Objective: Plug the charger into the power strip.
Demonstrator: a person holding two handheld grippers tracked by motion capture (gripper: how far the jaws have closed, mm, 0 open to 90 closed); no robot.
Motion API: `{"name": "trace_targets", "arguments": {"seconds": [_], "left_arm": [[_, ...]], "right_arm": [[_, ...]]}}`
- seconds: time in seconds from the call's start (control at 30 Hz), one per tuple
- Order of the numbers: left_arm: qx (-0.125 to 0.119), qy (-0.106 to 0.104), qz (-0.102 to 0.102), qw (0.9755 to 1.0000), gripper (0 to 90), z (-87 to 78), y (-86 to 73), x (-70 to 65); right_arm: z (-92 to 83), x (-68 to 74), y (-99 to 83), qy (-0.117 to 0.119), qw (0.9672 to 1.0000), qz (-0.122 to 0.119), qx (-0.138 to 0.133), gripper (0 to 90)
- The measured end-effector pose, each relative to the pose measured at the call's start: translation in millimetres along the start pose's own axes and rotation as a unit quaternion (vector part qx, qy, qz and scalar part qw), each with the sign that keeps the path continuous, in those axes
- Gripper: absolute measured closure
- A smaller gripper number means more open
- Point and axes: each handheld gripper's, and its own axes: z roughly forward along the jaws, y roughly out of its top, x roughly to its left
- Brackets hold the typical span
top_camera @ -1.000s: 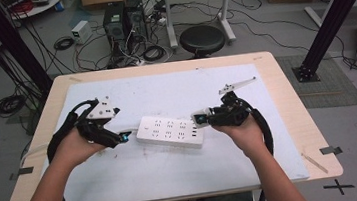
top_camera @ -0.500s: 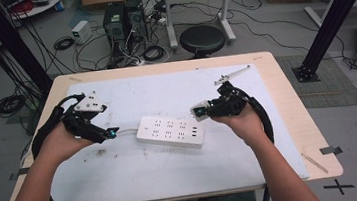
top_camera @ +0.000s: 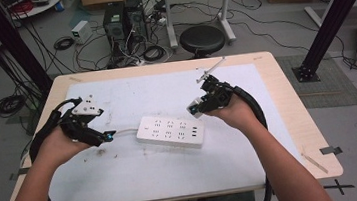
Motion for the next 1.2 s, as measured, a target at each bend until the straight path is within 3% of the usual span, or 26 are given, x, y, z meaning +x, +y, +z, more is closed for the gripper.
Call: {"name": "trace_targets", "arguments": {"seconds": [0.2, 0.37, 0.67, 0.77, 1.03, 1.2], "left_arm": [[0.002, -0.002, -0.005, 1.0, 18.8, 1.8, -2.8, 1.8], [0.002, -0.003, -0.007, 1.0, 18.8, 3.3, -5.1, 3.5], [0.004, -0.007, -0.003, 1.0, 18.7, 9.1, -3.7, 3.5], [0.007, -0.008, 0.002, 0.9999, 18.8, 9.6, -3.0, 3.7], [0.006, -0.008, 0.001, 1.0, 18.8, 7.6, -3.5, 3.5], [0.004, -0.006, 0.003, 1.0, 18.8, 5.9, -2.7, 0.2]], "right_arm": [[13.1, 1.5, 16.8, -0.002, 0.9979, -0.039, 0.052, 63.4], [16.0, 0.0, 23.3, 0.005, 0.9965, -0.054, 0.063, 63.4], [14.9, -1.9, 22.7, -0.004, 0.9966, -0.047, 0.068, 63.4], [14.0, -1.6, 22.2, -0.006, 0.9967, -0.034, 0.073, 63.4], [14.3, 2.2, 22.2, -0.012, 0.9963, -0.036, 0.078, 63.4], [12.3, 6.7, 21.4, -0.048, 0.9952, -0.02, 0.083, 63.5]]}}
